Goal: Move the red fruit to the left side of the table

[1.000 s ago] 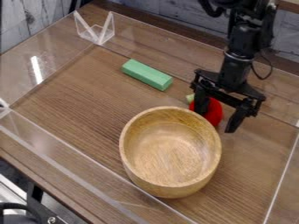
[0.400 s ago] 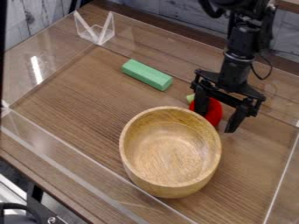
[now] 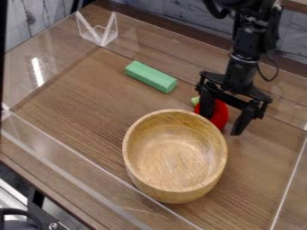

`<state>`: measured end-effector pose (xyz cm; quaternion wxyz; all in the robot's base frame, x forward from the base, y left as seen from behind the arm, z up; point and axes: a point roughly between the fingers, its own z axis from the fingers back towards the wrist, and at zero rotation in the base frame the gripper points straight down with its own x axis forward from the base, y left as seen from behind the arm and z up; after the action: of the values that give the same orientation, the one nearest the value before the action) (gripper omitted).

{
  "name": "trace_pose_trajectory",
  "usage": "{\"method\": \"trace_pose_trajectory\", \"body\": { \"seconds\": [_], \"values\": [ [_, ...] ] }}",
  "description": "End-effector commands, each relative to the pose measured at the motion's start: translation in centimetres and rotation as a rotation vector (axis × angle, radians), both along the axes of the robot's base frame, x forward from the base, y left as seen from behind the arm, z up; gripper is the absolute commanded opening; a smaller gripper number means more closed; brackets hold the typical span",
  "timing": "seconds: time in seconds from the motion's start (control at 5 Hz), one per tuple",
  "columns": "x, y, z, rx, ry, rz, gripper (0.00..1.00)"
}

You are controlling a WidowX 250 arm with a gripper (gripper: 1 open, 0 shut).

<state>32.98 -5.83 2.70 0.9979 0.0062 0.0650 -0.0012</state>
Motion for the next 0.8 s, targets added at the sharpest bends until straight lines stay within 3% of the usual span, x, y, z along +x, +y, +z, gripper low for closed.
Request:
{"method": "trace_pose_trajectory", "body": {
  "seconds": [0.0,0.6],
  "values": [
    [0.76,0.90,0.14,-0.004,-0.038,-0.006,1.00],
    [0.77,1.14,-0.10,-0.001,-0.048,-0.007,1.00]
  ]
}}
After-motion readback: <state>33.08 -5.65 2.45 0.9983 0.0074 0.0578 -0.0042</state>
